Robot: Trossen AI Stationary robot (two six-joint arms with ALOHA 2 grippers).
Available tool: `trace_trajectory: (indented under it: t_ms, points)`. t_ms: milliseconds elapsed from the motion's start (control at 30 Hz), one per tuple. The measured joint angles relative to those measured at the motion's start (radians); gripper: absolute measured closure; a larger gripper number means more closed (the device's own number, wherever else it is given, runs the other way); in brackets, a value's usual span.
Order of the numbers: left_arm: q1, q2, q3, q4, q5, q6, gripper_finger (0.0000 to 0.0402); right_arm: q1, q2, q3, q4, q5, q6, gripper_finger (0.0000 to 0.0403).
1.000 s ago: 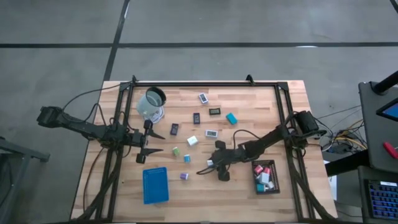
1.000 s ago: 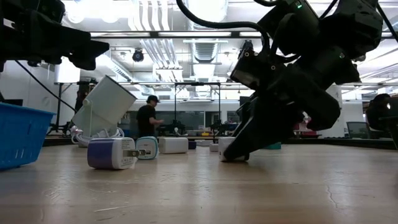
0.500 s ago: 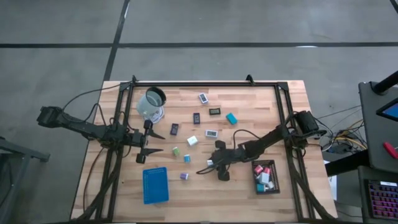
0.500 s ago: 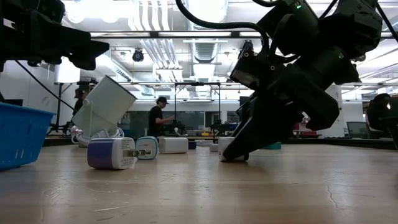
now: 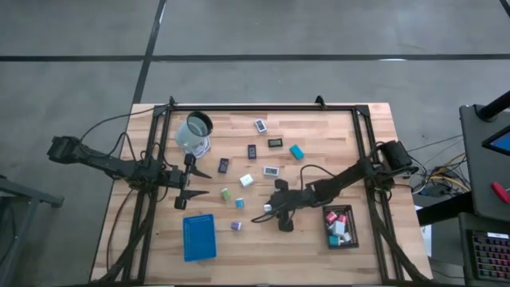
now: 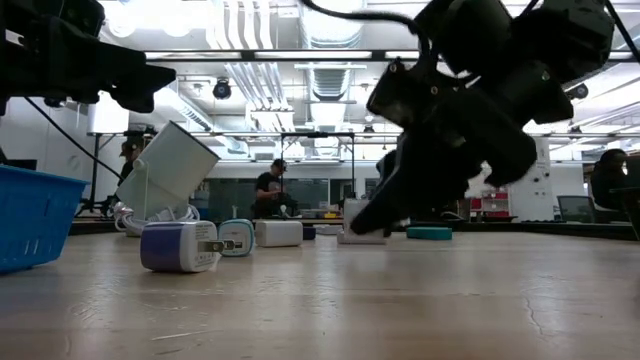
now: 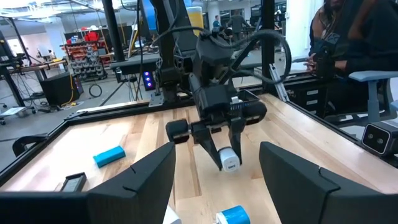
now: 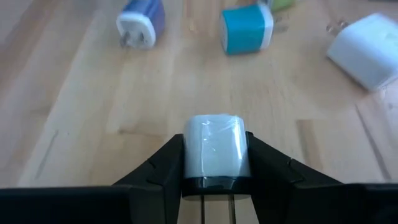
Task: Pick & Place Office items
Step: Put the white black charger adapter into the black bin
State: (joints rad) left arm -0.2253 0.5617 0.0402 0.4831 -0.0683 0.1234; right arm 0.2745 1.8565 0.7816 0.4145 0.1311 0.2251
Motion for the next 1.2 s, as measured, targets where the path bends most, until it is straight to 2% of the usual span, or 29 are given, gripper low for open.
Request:
trace_trajectory:
  t_ms: [200,633,800,1067,1200]
  points:
    - [0.000,0.000,0.000,-0.007,0.000,0.000,0.0164,-0.001,-0.096,0.000,-0.050,0.108,-0.001,0.0270]
    - [0.000,0.006,0.000,-0.014,0.000,0.000,0.0164,0.031,-0.445,0.000,-0.283,0.188,0.011,0.0268]
    - [0.000,0.006,0.000,-0.013,0.000,0.000,0.0164,0.058,-0.568,0.000,-0.417,0.199,0.119,0.0268]
    - [0.000,0.011,0.000,-0.013,0.000,0.000,0.0164,0.139,-0.712,0.000,-0.568,0.272,0.246,0.0268]
    - [0.000,0.012,-0.001,-0.013,0.000,0.000,0.0164,0.187,-0.768,0.000,-0.665,0.299,0.395,0.0268]
